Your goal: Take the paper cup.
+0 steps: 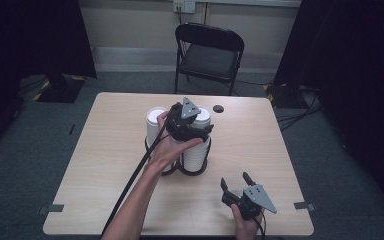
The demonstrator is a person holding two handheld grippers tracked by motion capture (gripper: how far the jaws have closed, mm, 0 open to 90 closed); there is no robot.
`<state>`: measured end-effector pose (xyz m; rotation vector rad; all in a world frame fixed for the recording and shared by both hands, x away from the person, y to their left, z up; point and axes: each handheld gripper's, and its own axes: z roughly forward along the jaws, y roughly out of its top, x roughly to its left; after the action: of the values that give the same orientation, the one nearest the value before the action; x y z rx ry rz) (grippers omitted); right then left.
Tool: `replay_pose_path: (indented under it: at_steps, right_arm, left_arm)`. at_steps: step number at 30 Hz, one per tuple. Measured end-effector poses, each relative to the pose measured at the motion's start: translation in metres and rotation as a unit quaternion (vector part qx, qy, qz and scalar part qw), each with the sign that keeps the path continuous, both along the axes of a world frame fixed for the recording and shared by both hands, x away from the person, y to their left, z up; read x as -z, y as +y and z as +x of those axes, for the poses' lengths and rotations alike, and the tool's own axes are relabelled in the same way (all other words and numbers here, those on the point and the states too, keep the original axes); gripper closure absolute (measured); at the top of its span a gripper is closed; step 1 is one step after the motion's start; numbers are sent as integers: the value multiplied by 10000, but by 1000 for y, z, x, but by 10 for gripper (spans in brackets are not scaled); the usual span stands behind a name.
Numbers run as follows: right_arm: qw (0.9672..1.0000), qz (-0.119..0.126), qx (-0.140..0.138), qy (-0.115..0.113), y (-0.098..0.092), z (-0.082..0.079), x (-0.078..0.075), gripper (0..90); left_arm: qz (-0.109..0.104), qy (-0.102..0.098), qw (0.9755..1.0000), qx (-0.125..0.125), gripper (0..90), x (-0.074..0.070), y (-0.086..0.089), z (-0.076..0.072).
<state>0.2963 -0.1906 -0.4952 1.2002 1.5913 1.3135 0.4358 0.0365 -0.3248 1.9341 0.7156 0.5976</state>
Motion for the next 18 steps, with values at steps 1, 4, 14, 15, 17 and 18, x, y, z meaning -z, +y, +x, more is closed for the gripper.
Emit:
replay_pose_path:
  at_steps: [1,4,14,15,17,18]
  right_arm:
    - [10000,0,2,-2,0,0,0,195]
    - [10000,-14,-2,3,0,0,0,195]
    - [10000,-15,6,1,0,0,0,198]
    - [10000,-7,6,2,0,0,0,198]
    - [10000,-12,2,-2,0,0,0,198]
    - [10000,-13,5,1,0,0,0,198]
  left_arm:
    - [-45,59,10000,33,207,0,1,1]
    - [-66,54,10000,26,209,0,1,1]
    - [-152,19,9999,13,211,-1,2,1]
    - [-189,14,9998,27,211,-2,3,1]
    - [-241,30,9997,44,211,-3,4,1]
    - [-234,21,9997,35,212,-3,4,0]
